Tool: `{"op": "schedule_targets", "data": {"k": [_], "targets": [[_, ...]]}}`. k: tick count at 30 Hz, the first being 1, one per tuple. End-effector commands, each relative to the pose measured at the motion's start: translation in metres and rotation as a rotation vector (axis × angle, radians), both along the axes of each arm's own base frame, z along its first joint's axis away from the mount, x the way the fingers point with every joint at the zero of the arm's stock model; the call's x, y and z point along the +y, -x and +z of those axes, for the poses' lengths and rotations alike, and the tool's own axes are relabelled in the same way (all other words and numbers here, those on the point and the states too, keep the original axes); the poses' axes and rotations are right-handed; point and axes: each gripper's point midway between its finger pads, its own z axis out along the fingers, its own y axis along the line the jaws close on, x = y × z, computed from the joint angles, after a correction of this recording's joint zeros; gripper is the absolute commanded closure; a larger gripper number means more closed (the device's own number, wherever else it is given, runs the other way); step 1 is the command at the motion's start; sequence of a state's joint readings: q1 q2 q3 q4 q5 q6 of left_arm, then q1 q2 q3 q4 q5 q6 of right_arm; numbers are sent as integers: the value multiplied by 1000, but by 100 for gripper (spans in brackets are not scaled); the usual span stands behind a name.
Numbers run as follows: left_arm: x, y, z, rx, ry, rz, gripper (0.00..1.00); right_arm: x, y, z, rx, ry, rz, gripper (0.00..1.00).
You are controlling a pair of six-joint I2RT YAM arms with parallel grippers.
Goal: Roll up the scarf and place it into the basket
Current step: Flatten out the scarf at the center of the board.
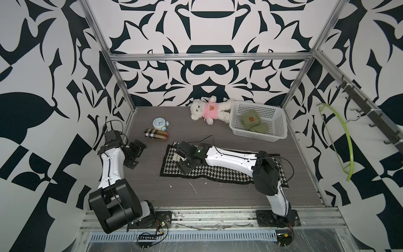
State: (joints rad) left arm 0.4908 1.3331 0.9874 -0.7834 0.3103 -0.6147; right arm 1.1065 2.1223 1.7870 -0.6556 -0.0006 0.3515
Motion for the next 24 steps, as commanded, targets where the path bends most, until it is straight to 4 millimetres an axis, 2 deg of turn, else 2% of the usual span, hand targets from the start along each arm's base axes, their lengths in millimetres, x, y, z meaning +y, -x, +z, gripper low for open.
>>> {"op": "schedule_targets", "data": {"k": [1,4,5,7,13,14,17,21,22,24], "targets": [[10,17,-5,24,69,95,6,41,4,13,5,-120,144,39],[20,29,-11,34,57,163,6,65,18,10,32,-159,236,43],[23,31,-5,8,43,179,6,72,21,6,48,-164,257,43],[26,35,-5,2,42,199,6,80,24,-1,72,-162,280,43],[23,32,-7,-13,63,191,6,99,15,-16,70,-156,290,40],[22,32,-8,-13,68,188,6,100,15,-23,77,-145,291,40],[22,31,-6,-14,74,189,7,100,12,-44,95,-100,281,39],[22,32,-6,-14,72,192,7,88,9,-76,110,4,251,41],[21,32,-6,-11,74,192,7,83,8,-82,107,30,244,43],[21,33,-6,-10,73,193,7,71,9,-93,104,86,230,54]]}}
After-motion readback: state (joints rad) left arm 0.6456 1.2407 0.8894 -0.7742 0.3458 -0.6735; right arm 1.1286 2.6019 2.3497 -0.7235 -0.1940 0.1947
